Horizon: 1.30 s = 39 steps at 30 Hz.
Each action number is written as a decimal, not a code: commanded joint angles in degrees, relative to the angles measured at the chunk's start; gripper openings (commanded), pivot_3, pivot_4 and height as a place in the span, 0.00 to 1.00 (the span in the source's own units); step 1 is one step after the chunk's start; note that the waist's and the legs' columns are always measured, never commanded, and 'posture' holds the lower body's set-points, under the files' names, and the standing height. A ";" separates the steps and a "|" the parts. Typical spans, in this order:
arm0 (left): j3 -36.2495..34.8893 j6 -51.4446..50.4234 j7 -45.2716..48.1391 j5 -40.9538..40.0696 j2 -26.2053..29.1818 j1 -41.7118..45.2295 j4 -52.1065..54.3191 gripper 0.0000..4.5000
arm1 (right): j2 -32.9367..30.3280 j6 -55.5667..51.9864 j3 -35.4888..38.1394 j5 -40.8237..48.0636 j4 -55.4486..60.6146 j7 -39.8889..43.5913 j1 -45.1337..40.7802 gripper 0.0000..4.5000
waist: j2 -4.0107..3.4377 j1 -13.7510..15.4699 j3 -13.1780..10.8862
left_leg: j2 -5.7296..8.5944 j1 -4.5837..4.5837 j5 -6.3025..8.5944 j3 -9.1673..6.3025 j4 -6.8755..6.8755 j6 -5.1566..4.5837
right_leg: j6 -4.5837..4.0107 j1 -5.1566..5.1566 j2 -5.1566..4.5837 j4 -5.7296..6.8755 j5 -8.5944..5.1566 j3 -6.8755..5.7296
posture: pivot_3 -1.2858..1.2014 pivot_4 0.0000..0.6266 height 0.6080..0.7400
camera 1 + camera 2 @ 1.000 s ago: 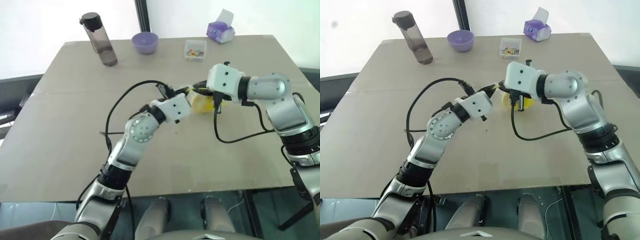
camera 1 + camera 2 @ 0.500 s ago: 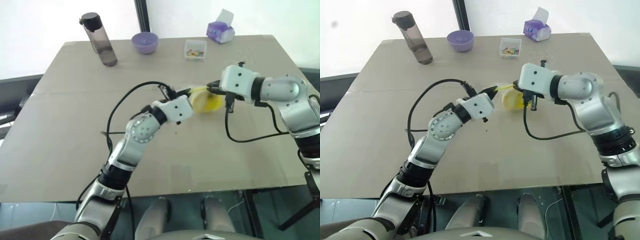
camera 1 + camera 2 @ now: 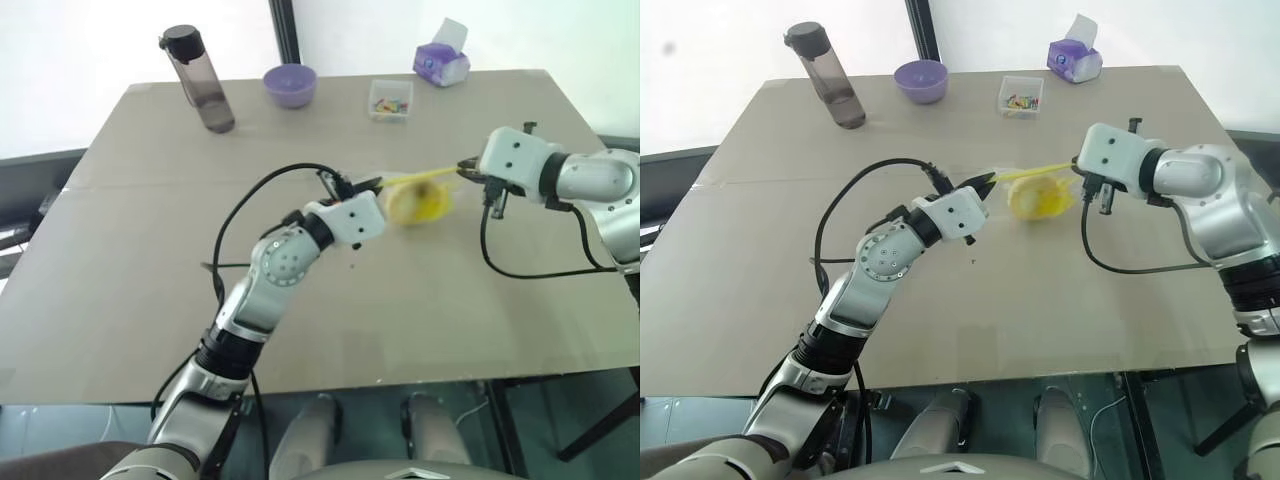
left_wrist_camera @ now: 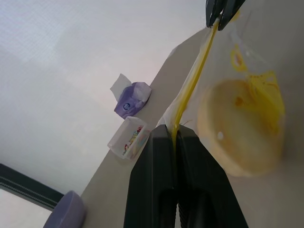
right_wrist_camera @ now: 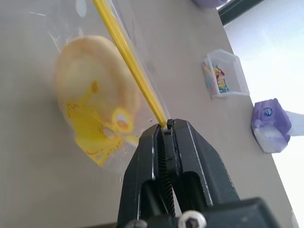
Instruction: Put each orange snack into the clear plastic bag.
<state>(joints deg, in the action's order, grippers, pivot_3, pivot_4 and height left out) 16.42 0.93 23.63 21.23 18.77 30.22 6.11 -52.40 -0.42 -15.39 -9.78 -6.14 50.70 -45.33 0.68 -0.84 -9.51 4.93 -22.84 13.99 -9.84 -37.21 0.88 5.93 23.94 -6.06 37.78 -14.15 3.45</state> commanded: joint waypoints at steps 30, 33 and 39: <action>-3.48 11.90 -3.72 -4.59 2.67 10.47 -18.90 0.00 | 4.76 0.73 6.15 -2.84 -5.36 -7.48 0.42 0.01 | -0.01 -0.47 0.04 | 0.07 -0.94 -0.01 -0.02 -0.17 0.01 | 0.00 0.94 -0.07 0.10 0.00 0.01 | 0.52 0.24 1.00; -1.95 6.18 2.13 -6.69 3.39 0.45 -9.39 0.00 | 3.70 -5.62 7.66 0.46 3.68 -3.43 10.23 0.01 | -0.02 -1.26 0.03 | 0.08 -0.95 -0.01 -0.02 -0.19 0.00 | 0.00 0.96 -0.07 0.19 0.00 0.03 | 0.52 0.24 1.00; -0.45 -3.94 8.70 -9.75 4.74 -15.63 4.79 0.22 | 1.83 -13.51 10.69 3.16 13.84 -1.64 25.30 0.24 | -0.07 -1.36 0.05 | 0.02 -0.60 -0.01 0.14 -0.24 -0.01 | -0.01 0.79 0.02 0.42 0.02 0.21 | 0.52 0.24 1.00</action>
<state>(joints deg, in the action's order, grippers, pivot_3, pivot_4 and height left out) 16.50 -2.03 31.90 12.72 23.49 14.61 7.78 -49.88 -12.93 -6.96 -7.60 5.29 48.76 -20.08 0.60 -2.20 -9.46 4.96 -23.12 14.07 -9.71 -37.42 0.70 5.92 24.40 -6.04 38.28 -14.13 3.67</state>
